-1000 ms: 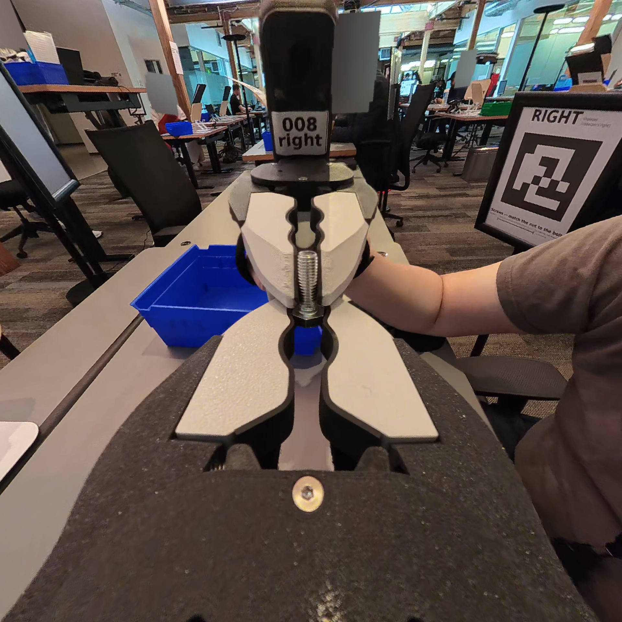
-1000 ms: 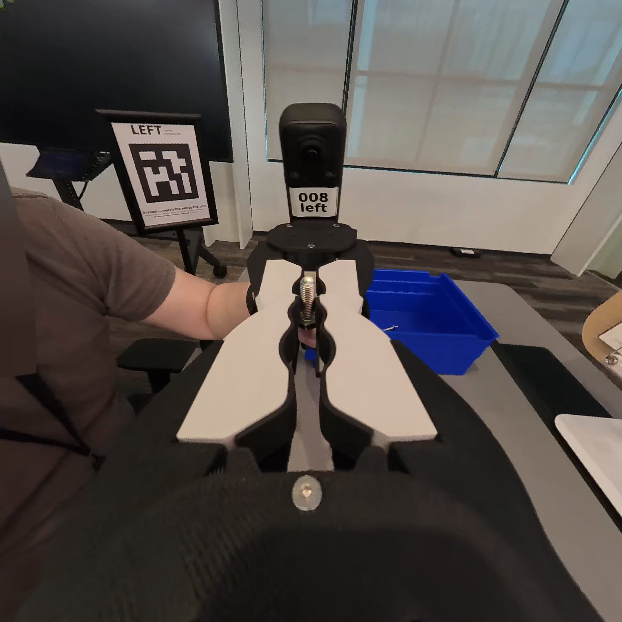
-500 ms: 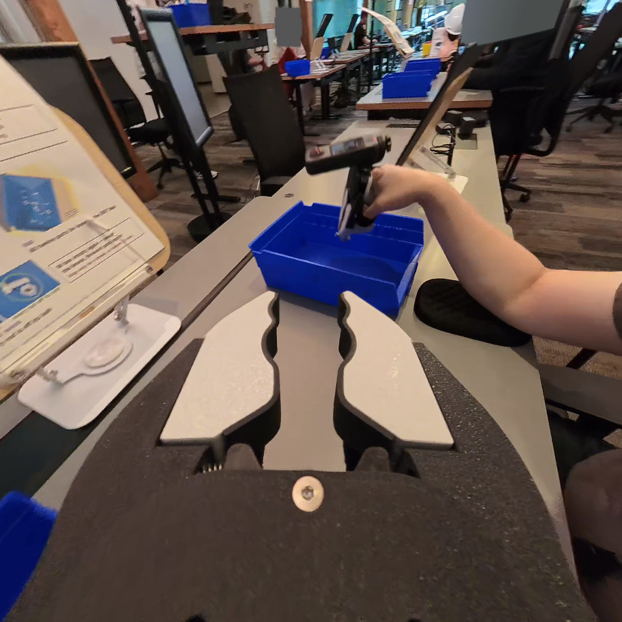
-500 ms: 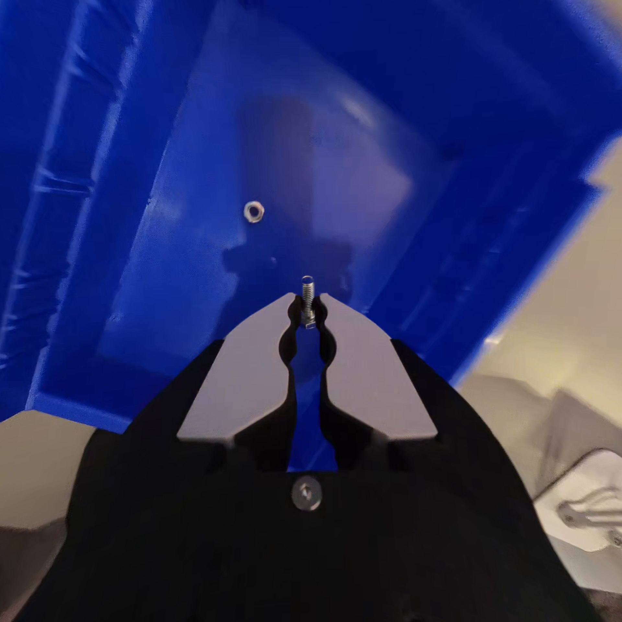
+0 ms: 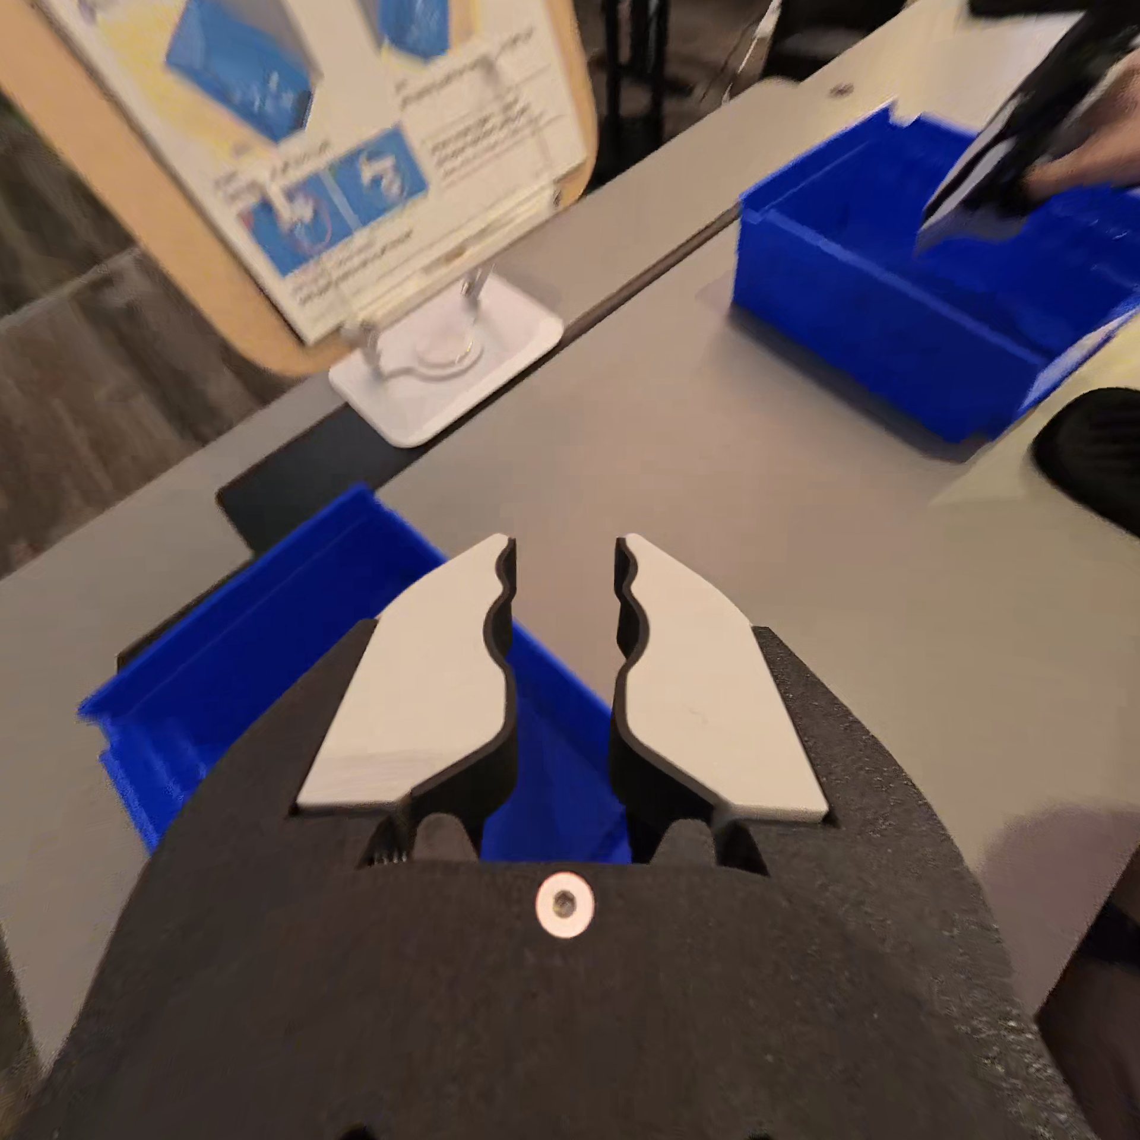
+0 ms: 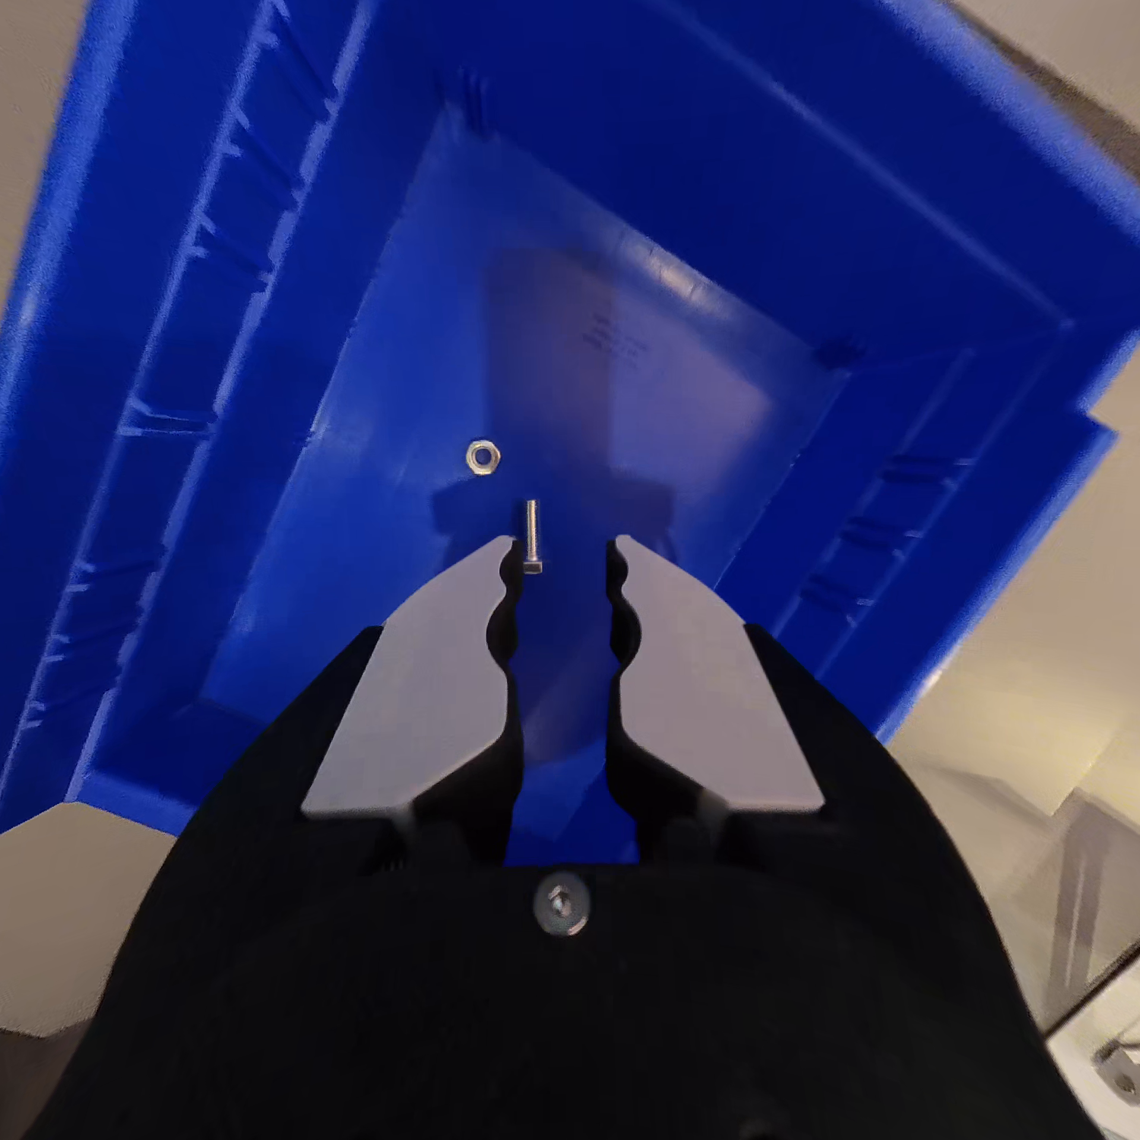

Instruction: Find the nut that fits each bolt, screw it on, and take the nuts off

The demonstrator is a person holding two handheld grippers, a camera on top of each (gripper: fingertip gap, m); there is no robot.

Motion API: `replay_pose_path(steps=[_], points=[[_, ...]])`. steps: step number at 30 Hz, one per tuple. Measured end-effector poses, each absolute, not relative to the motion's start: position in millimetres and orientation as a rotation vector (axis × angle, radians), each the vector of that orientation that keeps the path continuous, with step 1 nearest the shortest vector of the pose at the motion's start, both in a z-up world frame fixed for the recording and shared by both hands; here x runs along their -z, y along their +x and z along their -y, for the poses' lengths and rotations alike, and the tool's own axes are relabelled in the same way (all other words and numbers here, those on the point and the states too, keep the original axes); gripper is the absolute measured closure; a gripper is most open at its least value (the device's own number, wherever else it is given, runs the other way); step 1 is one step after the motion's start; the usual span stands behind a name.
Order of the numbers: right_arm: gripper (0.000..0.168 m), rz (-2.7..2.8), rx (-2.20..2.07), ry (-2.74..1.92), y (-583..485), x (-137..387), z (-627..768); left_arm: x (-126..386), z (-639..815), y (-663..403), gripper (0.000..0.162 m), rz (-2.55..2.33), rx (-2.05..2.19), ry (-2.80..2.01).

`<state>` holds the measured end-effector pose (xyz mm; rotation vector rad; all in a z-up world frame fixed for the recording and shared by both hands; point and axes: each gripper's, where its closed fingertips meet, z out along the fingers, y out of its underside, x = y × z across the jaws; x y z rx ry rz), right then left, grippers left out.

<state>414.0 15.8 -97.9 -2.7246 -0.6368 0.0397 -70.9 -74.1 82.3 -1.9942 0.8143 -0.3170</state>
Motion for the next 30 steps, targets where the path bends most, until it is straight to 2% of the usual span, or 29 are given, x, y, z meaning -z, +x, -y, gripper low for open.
replay_pose_path(steps=[5,9,22,30], points=[[0.140,0.643,-0.038,-2.664,412,84,-18,-34,61,-141,0.141,-0.616,0.155,-2.314],[0.140,0.669,-0.025,-2.682,412,89,-16,-4,43,-167,0.145,-0.456,0.190,-2.443],[0.140,0.722,-0.024,-2.676,402,91,-17,112,14,-211,0.146,-0.192,0.133,-2.831],[0.140,0.744,-0.010,-2.690,402,95,-18,133,5,-218,0.147,-0.153,0.062,-2.869]])
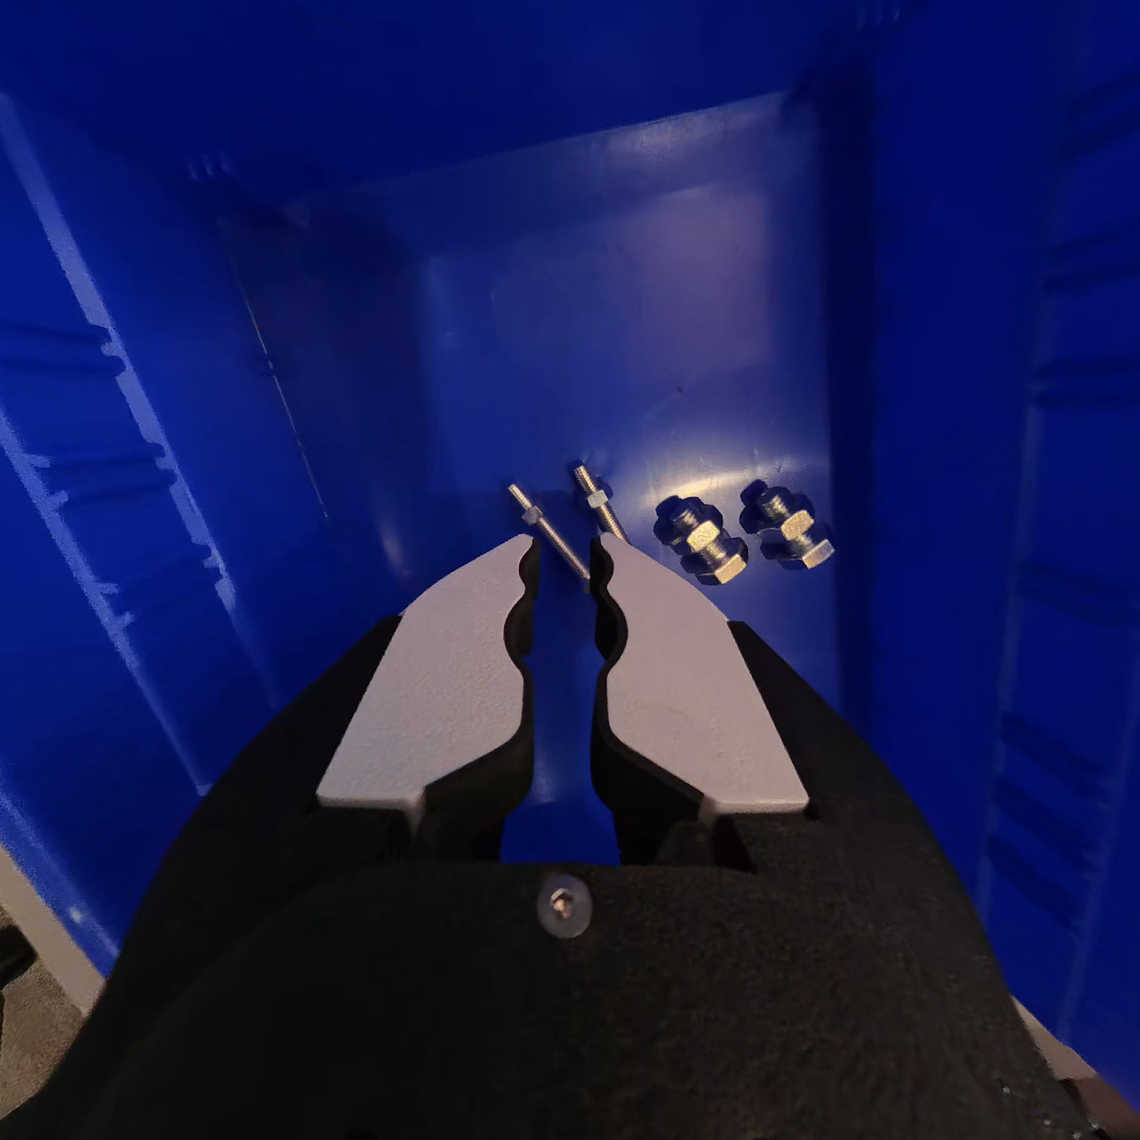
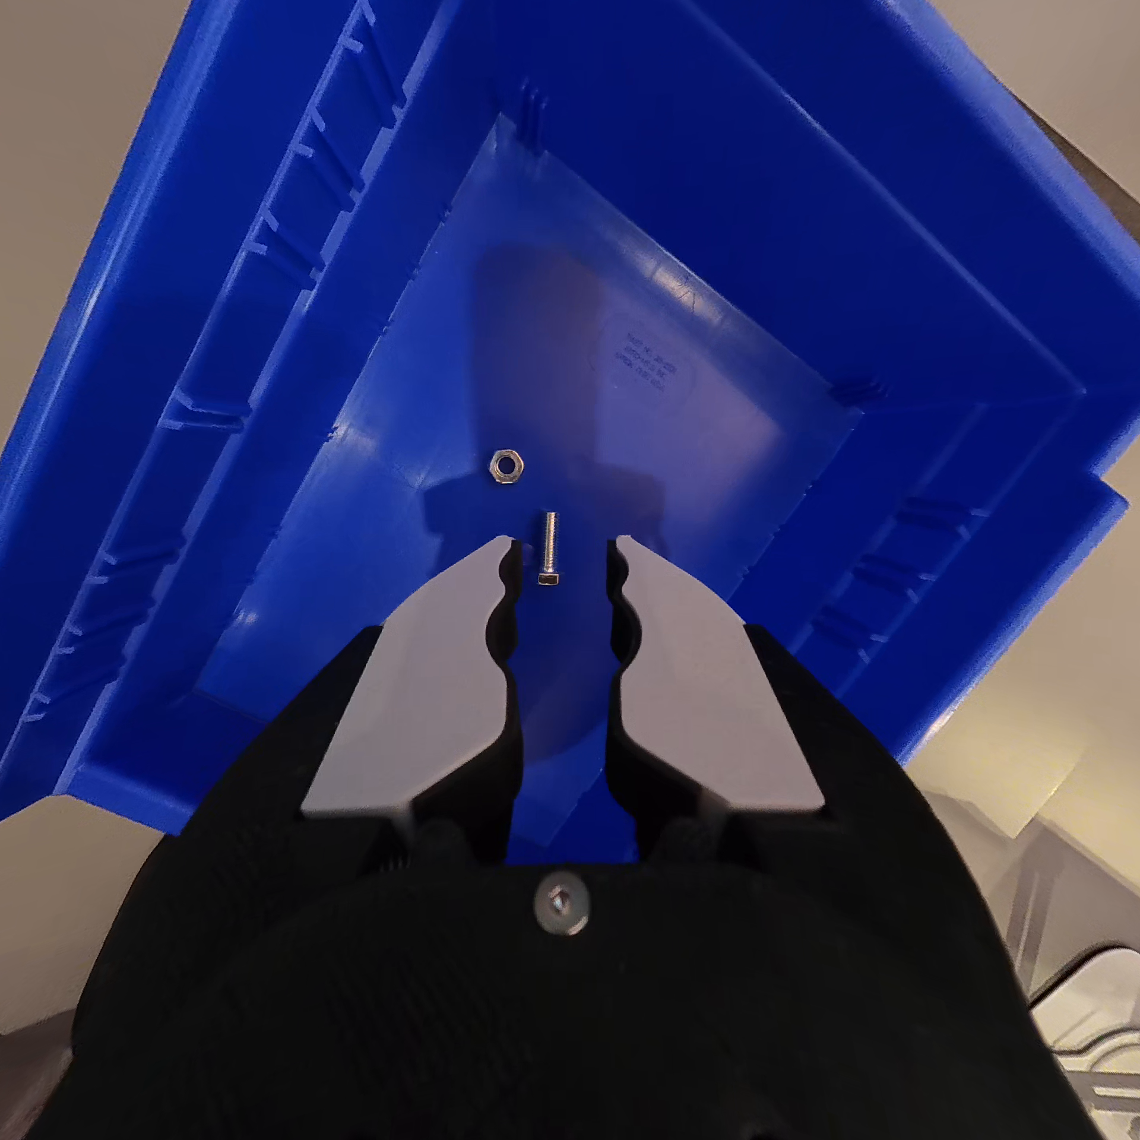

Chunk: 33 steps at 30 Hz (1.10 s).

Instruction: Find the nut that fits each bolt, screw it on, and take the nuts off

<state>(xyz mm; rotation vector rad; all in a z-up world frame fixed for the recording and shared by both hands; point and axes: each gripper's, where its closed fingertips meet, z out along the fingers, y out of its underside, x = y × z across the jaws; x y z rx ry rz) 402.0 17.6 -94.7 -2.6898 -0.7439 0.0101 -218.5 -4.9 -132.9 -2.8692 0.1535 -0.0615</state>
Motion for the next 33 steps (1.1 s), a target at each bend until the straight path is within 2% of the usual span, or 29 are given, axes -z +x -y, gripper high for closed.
replay_pose_path(steps=[12,33], points=[[0.140,0.763,-0.005,-2.702,399,99,-17,150,7,-223,0.151,-0.100,0.096,-2.929],[0.140,0.786,0.016,-2.711,399,103,-18,144,13,-227,0.157,-0.231,0.109,-2.936]])
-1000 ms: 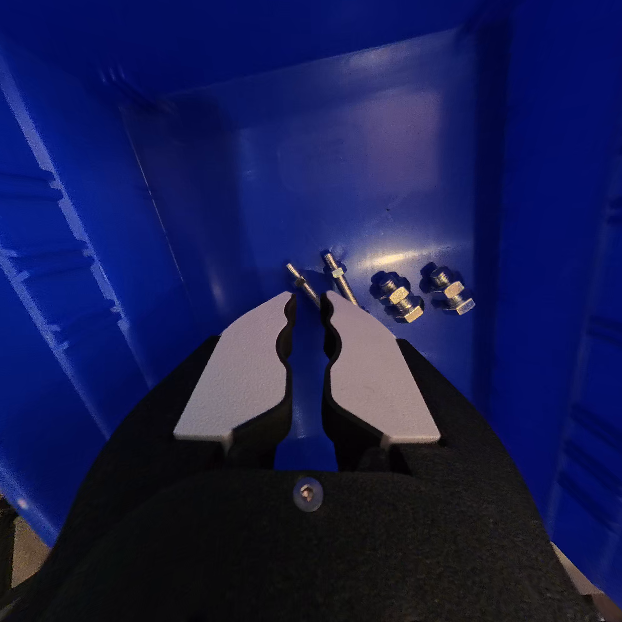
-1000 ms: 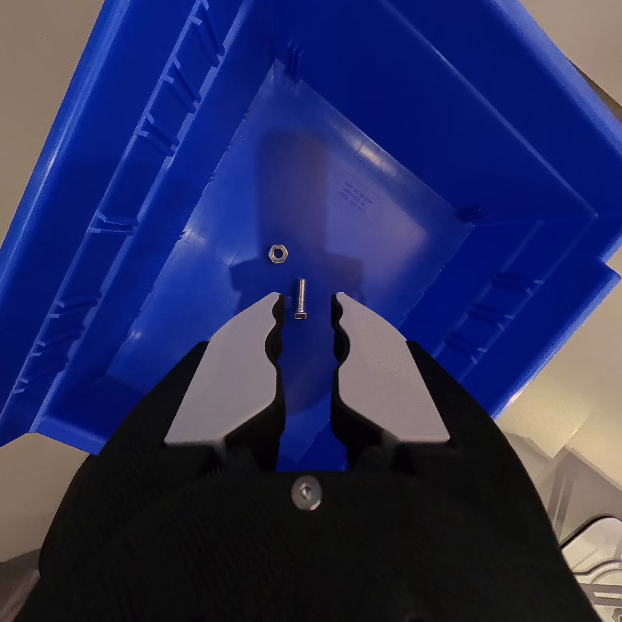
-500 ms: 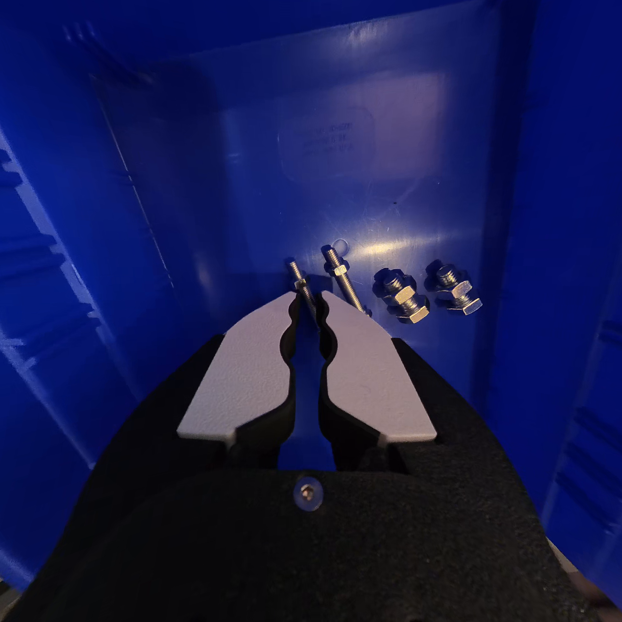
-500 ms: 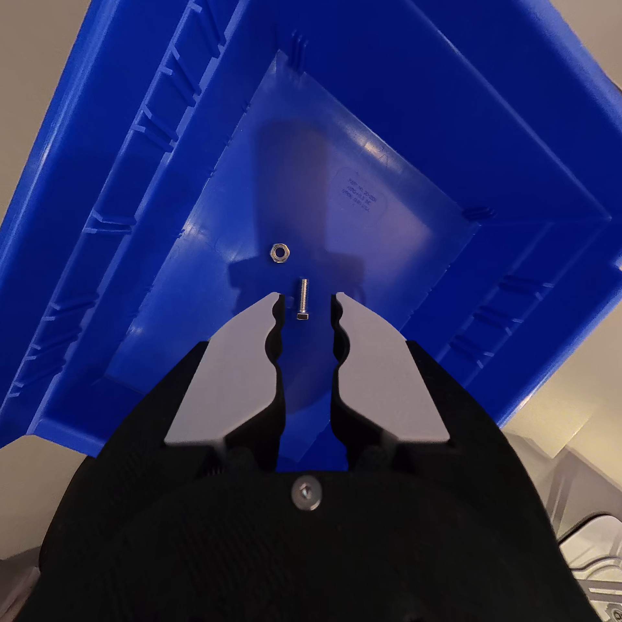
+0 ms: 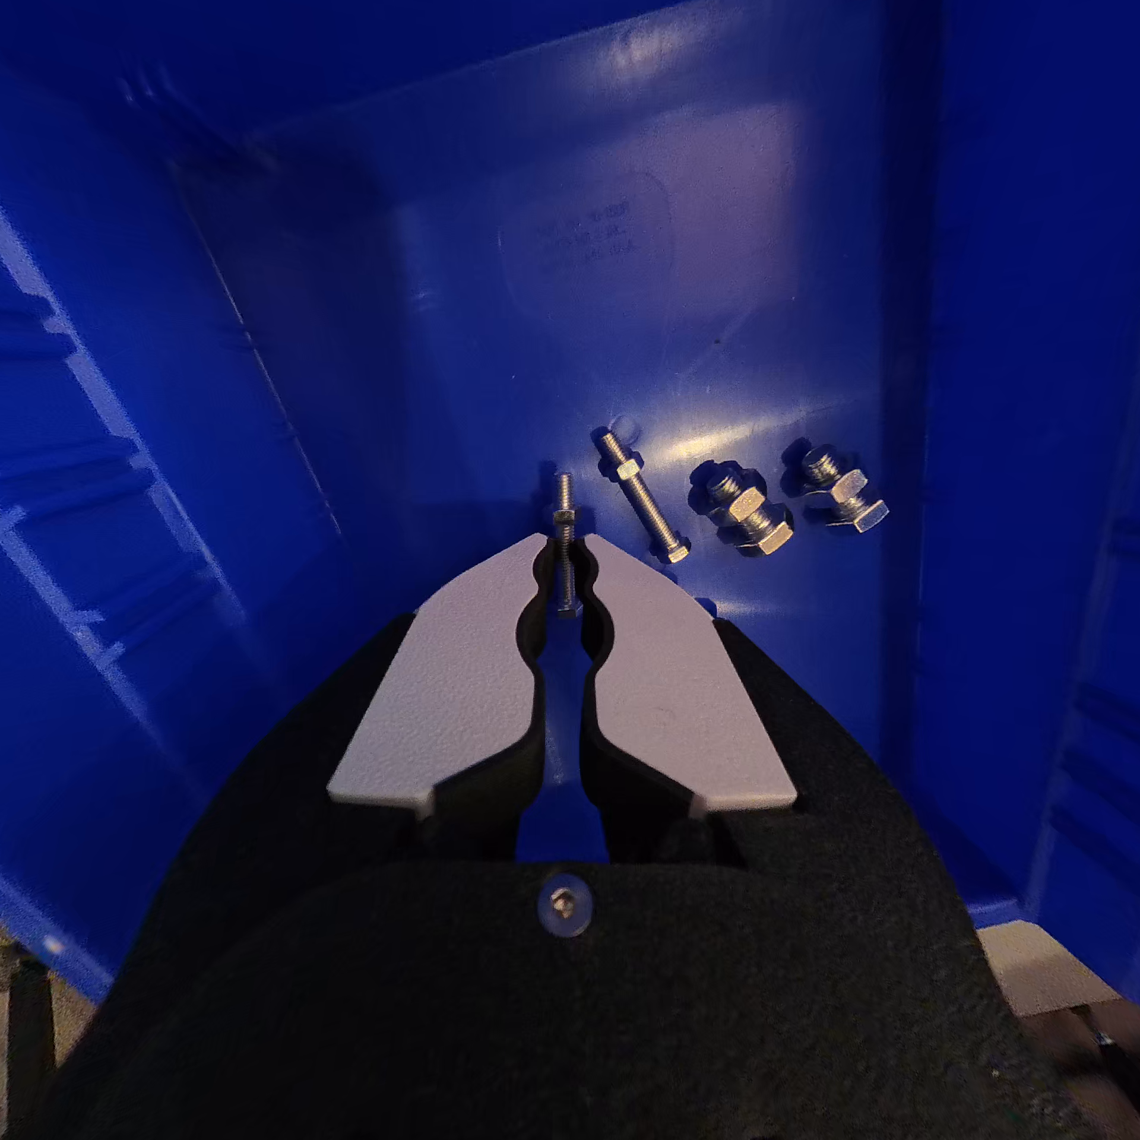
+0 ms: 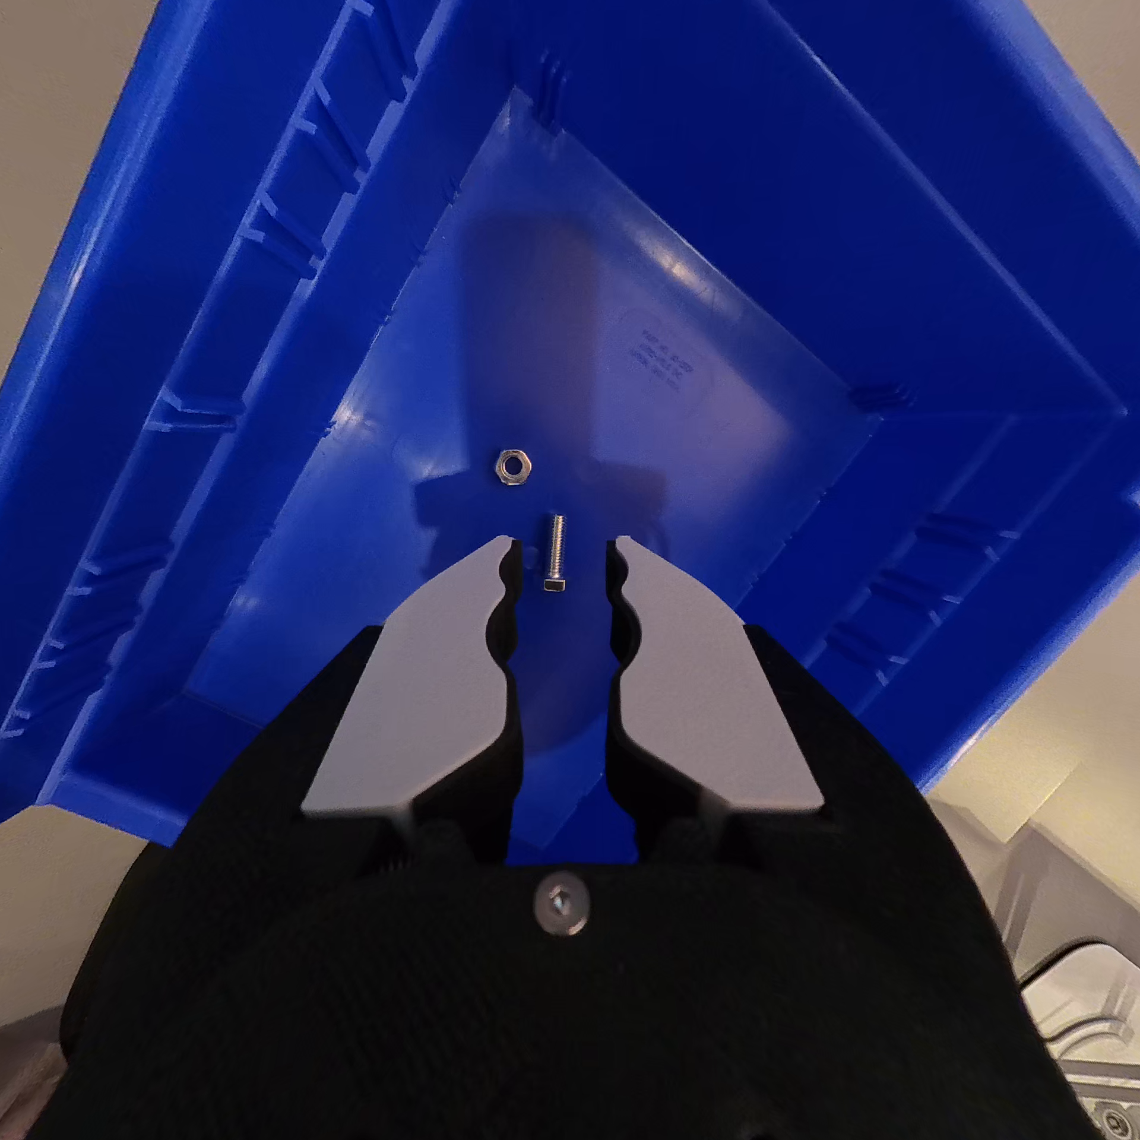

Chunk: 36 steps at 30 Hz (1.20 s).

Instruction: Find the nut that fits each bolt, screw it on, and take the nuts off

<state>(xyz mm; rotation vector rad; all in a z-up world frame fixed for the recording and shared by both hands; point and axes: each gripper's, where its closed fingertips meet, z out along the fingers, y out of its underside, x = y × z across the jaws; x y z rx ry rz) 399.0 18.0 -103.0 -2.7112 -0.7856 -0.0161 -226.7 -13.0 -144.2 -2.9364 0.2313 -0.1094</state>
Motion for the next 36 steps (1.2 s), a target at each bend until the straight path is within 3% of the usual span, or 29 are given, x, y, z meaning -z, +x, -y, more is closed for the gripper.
replay_pose_path(steps=[5,9,16,19,24,36], points=[[0.140,0.783,0.034,-2.704,400,101,-19,118,7,-213,0.156,-0.272,0.223,-2.818],[0.141,0.734,0.075,-2.653,401,84,-23,65,1,-184,0.156,-0.357,0.381,-2.579],[0.142,0.614,0.098,-2.203,359,-26,-27,-56,23,-101,0.156,-0.564,0.554,-2.061],[0.143,0.737,-0.189,-1.794,285,-94,-3,-95,52,-44,0.157,-0.702,0.804,-1.843],[0.148,0.875,-1.060,-1.090,178,-187,109,-133,95,26,0.157,-0.865,1.054,-1.516],[0.153,0.962,-1.369,-1.112,117,-155,131,-116,139,105,0.157,-1.075,1.146,-1.374]])
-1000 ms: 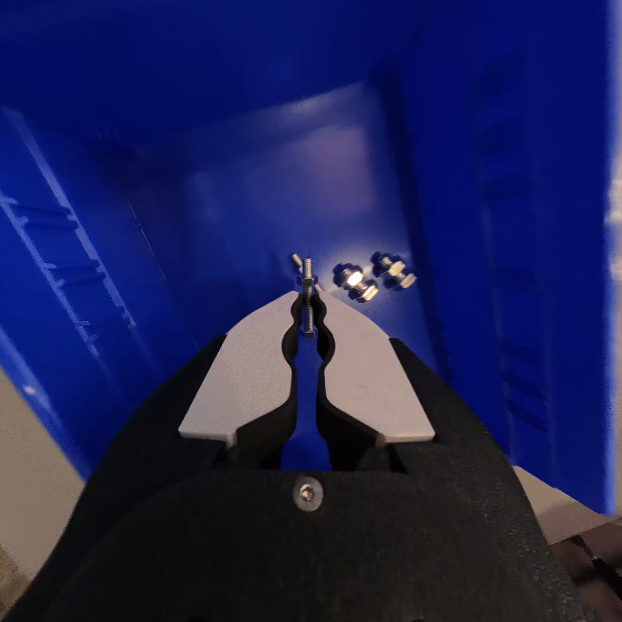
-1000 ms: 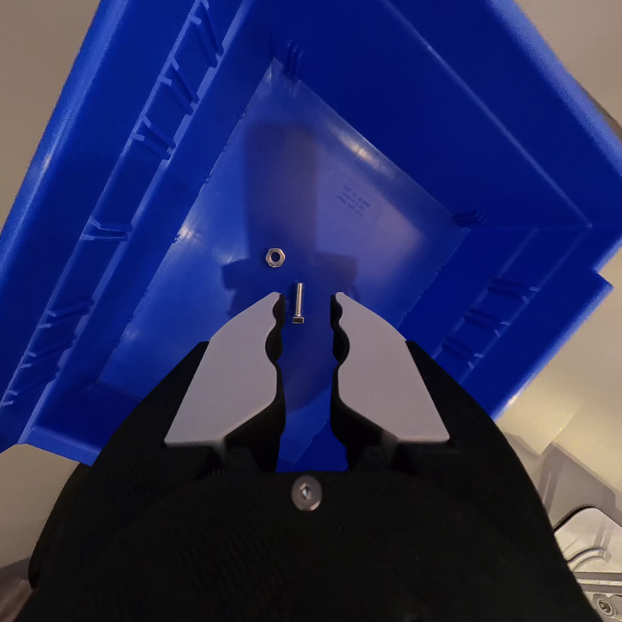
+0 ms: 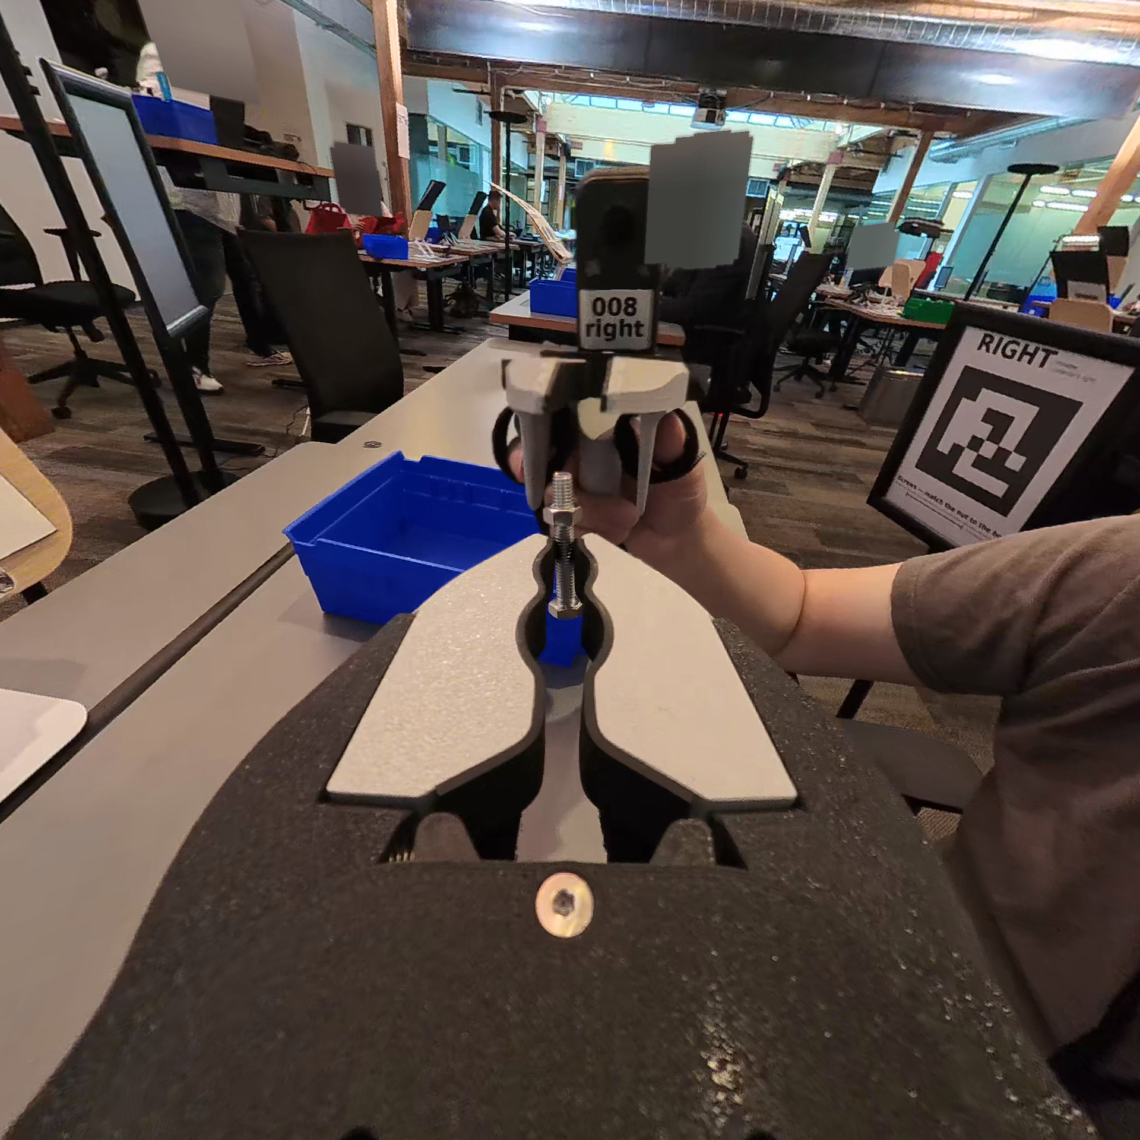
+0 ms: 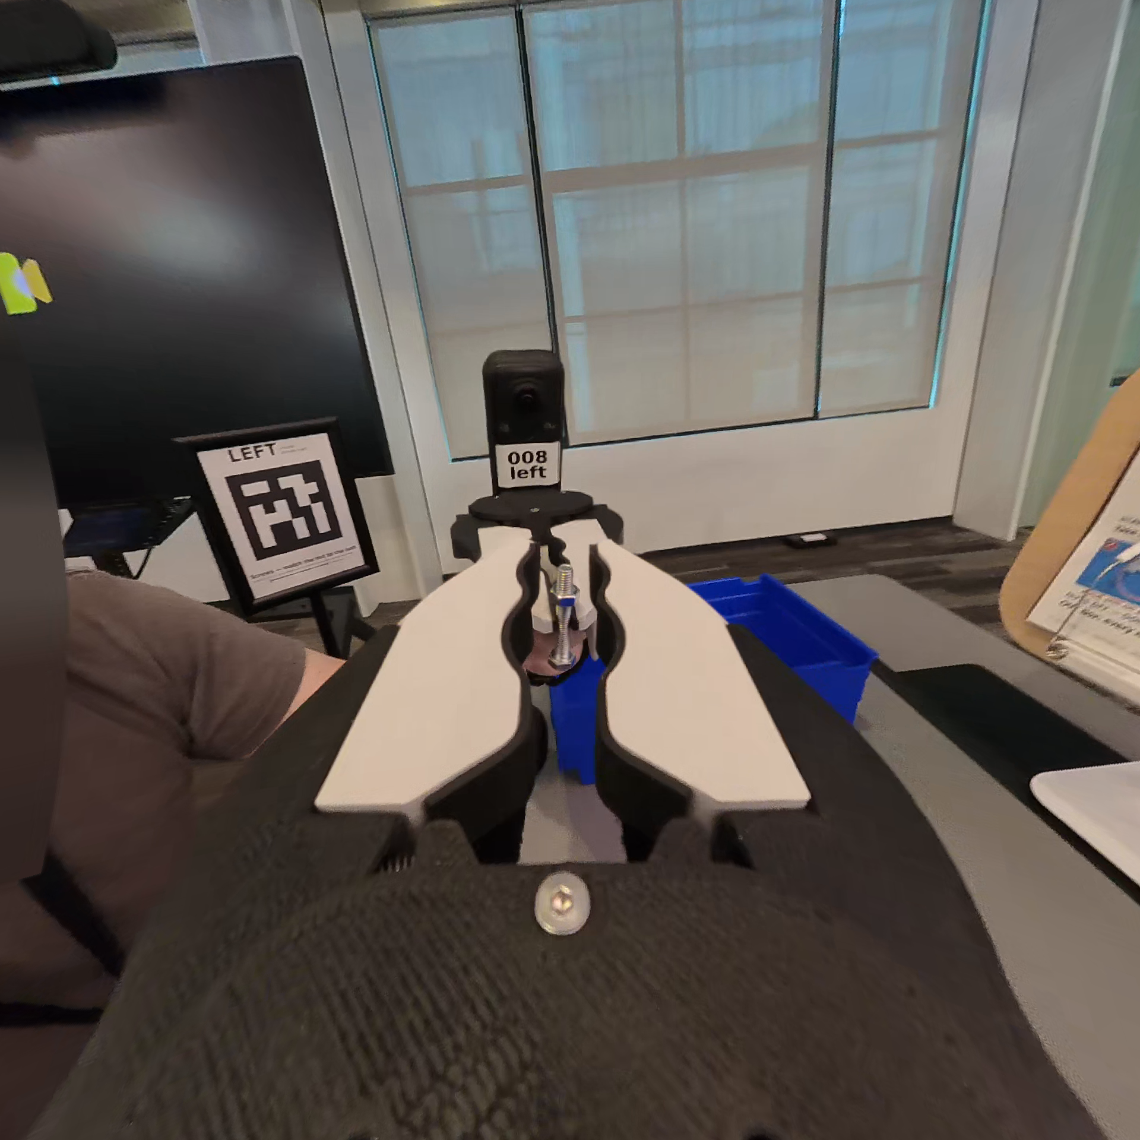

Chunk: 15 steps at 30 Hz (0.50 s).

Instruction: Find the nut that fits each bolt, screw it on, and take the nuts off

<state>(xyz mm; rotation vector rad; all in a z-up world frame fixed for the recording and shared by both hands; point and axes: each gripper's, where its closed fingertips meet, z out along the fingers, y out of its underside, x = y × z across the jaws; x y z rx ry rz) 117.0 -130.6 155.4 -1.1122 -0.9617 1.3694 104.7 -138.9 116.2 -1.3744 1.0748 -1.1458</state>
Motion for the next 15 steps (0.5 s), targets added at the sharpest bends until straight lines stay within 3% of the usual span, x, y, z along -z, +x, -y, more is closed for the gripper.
replay_pose_path(steps=[15], points=[[0.162,1.090,-1.355,-1.153,98,-135,140,-113,146,110,0.157,-1.126,1.089,-1.364]])
